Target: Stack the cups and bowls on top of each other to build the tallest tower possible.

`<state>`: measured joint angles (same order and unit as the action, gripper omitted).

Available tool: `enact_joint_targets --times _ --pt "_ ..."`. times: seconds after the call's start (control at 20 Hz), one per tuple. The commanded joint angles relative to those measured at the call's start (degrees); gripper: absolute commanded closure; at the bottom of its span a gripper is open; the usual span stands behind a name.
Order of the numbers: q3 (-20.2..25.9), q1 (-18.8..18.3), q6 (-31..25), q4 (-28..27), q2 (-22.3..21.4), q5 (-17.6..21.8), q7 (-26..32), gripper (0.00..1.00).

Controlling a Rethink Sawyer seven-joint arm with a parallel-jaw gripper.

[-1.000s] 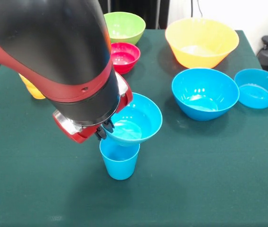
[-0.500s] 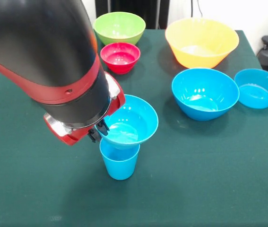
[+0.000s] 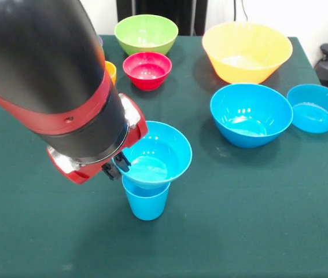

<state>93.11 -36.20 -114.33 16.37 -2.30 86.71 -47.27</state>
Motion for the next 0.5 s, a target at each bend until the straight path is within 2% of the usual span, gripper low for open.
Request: enact_joint_targets --times 0.05,0.5 --pt "-1.9 -1.2 -1.7 -2.1 3.0 2.4 7.3 1.00" --pt "0.4 -1.2 -1.9 -3.2 4.5 3.8 9.1 1.00"
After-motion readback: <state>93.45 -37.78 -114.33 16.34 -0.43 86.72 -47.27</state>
